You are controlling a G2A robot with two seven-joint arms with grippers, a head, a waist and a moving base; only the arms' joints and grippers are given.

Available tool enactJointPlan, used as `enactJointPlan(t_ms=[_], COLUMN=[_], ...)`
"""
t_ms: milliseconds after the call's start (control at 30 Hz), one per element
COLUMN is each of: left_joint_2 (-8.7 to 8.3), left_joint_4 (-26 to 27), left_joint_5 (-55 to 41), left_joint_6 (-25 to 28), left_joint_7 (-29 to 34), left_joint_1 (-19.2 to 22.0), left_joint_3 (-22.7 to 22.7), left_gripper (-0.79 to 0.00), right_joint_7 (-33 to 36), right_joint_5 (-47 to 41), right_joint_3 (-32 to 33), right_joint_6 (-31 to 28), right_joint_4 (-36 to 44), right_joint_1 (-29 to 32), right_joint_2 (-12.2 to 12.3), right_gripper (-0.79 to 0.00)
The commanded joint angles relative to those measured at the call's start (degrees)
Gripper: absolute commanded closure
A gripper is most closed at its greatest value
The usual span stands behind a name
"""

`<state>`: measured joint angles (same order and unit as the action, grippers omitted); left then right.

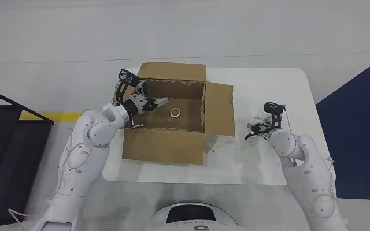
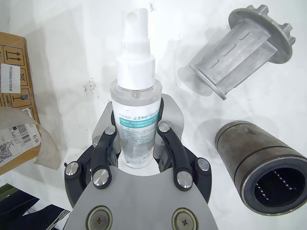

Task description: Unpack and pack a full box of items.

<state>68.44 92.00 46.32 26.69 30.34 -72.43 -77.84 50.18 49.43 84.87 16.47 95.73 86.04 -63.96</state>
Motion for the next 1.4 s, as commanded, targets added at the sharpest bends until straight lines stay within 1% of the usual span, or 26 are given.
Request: enactJointPlan(t_ms=[0,100,200,333,467,633,800,833,867,900,933,967,1000,1200,1267,1367], left_joint_2=[0.0,0.0,0.0,0.0,0.0,0.0,0.0,0.0,0.0,-0.13,-0.23,-0.28,-0.25,0.27,0.44,0.48], left_joint_4=[0.0,0.0,0.0,0.0,0.0,0.0,0.0,0.0,0.0,-0.62,-0.74,-1.01,-1.85,-7.22,-7.46,-7.31], left_joint_5=[0.0,0.0,0.0,0.0,0.0,0.0,0.0,0.0,0.0,2.71,6.26,10.01,12.29,19.52,21.71,21.61], left_joint_6=[0.0,0.0,0.0,0.0,0.0,0.0,0.0,0.0,0.0,-1.11,-2.29,-3.14,-3.72,-7.37,-9.58,-10.01], left_joint_7=[0.0,0.0,0.0,0.0,0.0,0.0,0.0,0.0,0.0,0.91,1.71,2.06,2.17,2.09,0.88,0.56], left_joint_1=[0.0,0.0,0.0,0.0,0.0,0.0,0.0,0.0,0.0,-0.07,0.19,0.54,0.73,4.27,5.1,5.2], left_joint_3=[0.0,0.0,0.0,0.0,0.0,0.0,0.0,0.0,0.0,0.13,0.62,1.5,2.48,7.02,7.82,7.8], left_gripper=[-0.785,-0.785,-0.785,-0.785,-0.785,-0.785,-0.785,-0.785,-0.785,-0.785,-0.785,-0.785,-0.785,-0.785,-0.785,-0.785], right_joint_7=[0.33,1.17,2.33,2.83,2.8,1.15,-1.89,-2.95,-4.11,-5.37,-6.5,-8.03,-9.63,-19.15,-21.93,-22.42], right_joint_5=[0.1,0.58,1.08,1.4,1.32,1.03,0.22,-0.2,-0.76,-1.34,-1.75,-2.12,-2.51,-5.22,-5.94,-6.27], right_joint_3=[-0.19,-0.46,-0.58,-0.68,-0.27,1.5,4.39,5.01,5.66,6.29,6.92,7.57,8.14,11.35,12.09,12.18], right_joint_6=[0.02,-0.03,0.01,0.13,0.11,0.14,-0.7,-1.35,-1.94,-2.75,-3.43,-4.1,-4.91,-10.85,-13.05,-13.57], right_joint_4=[-0.26,-0.47,-0.75,-0.61,1.02,4.09,10.48,12.06,13.55,15.31,16.66,17.91,19.14,24.94,26.44,26.71], right_joint_1=[-0.12,-0.3,-0.67,-0.68,0.18,2.73,7.64,8.73,9.99,11.29,12.63,13.93,15.14,22.18,24.11,24.4], right_joint_2=[-0.01,0.01,0.07,0.08,0.13,0.27,0.45,0.47,0.47,0.46,0.47,0.45,0.43,0.21,0.13,0.11], right_gripper=[-0.277,-0.339,-0.351,-0.348,-0.348,-0.369,-0.379,-0.394,-0.456,-0.585,-0.69,-0.767,-0.785,-0.785,-0.785,-0.785])
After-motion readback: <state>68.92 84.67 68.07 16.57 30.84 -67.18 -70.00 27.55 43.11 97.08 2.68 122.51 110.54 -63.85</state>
